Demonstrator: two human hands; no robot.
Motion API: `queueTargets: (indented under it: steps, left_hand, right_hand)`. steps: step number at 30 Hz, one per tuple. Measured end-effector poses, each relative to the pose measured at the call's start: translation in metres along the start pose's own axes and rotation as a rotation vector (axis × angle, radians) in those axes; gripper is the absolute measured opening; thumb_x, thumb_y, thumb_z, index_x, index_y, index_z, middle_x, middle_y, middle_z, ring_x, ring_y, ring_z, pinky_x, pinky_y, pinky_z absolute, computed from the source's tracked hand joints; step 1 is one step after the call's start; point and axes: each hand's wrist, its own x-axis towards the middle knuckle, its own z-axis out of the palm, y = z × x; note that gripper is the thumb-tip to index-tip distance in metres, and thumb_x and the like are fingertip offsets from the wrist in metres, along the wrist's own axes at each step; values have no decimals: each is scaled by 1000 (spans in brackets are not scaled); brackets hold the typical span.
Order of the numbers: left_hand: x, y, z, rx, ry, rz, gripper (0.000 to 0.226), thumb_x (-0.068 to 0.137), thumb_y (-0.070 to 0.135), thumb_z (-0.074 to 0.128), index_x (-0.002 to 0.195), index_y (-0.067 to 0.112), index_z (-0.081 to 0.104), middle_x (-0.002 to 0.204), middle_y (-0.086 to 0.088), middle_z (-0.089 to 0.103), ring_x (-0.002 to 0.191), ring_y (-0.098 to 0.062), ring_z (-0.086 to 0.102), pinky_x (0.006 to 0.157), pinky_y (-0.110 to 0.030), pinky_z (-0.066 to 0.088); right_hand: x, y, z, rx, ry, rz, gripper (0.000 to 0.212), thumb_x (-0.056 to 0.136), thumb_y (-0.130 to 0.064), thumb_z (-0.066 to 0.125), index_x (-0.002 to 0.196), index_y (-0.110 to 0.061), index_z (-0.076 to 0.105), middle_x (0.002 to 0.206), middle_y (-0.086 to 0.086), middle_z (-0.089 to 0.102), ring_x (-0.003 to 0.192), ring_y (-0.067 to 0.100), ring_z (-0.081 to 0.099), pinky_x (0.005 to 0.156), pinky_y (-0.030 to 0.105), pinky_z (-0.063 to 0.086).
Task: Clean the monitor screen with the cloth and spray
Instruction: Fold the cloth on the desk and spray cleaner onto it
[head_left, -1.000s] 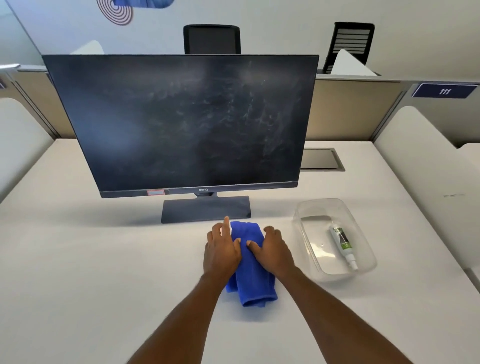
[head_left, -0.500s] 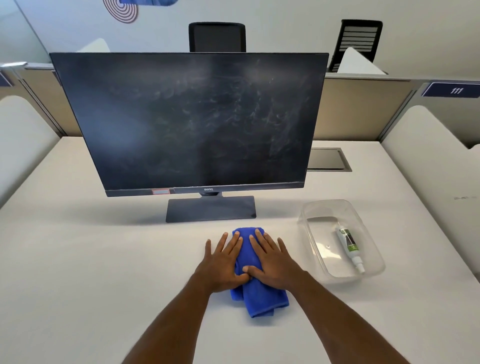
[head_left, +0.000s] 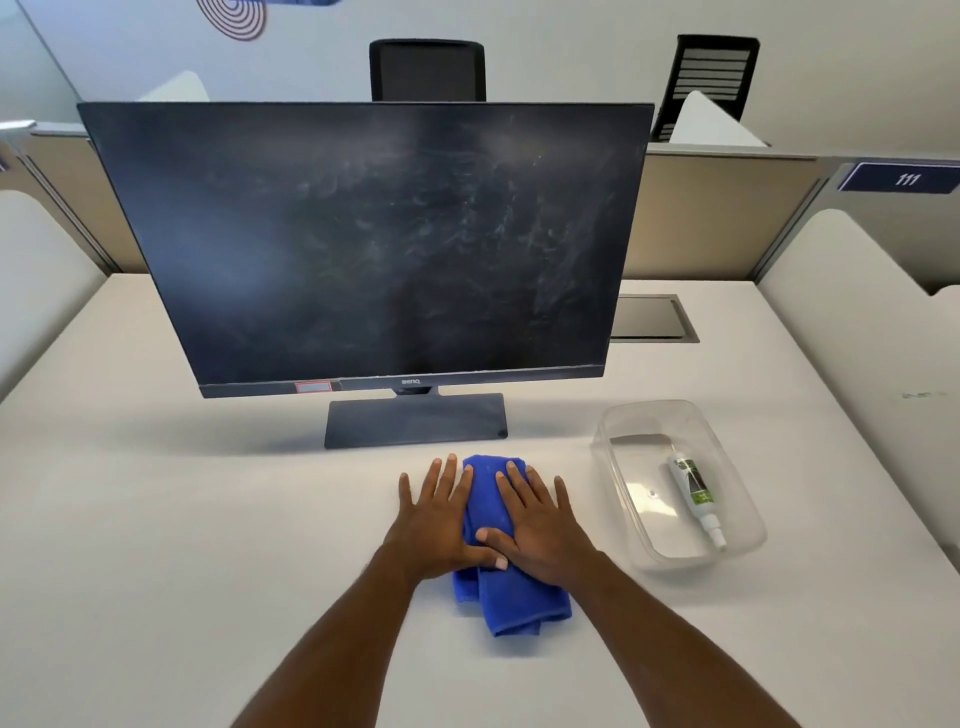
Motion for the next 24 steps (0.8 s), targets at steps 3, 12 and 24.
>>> queueTargets:
  steps: [3,12,24]
  left_hand:
    - [3,8,-15,-123,135,-5,133,53,103,16,156,21,0,165,-5,-8,151,-23,-10,119,-52,-7]
    - [31,86,-62,-302,244,78,79,91,69,29,156,24,17,164,6,16,150,-14,17,119,-33,20]
    - [71,211,-66,-312,235,193,39,101,22,45,139,18,52,143,-1,55,130,-19,49,109,-26,32]
  right_hand:
    - [-1,-5,-20,259,218,57,81,88,-72,13,145,-18,30,151,2,37,139,22,34,117,40,25]
    - [-20,37,-82,395,675,250,37,95,-35,53,121,-9,62,124,8,65,113,24,62,95,24,42]
    - [-56,125,-85,164,488,640,29,94,-24,48,117,-9,55,112,10,61,105,26,61,87,34,48]
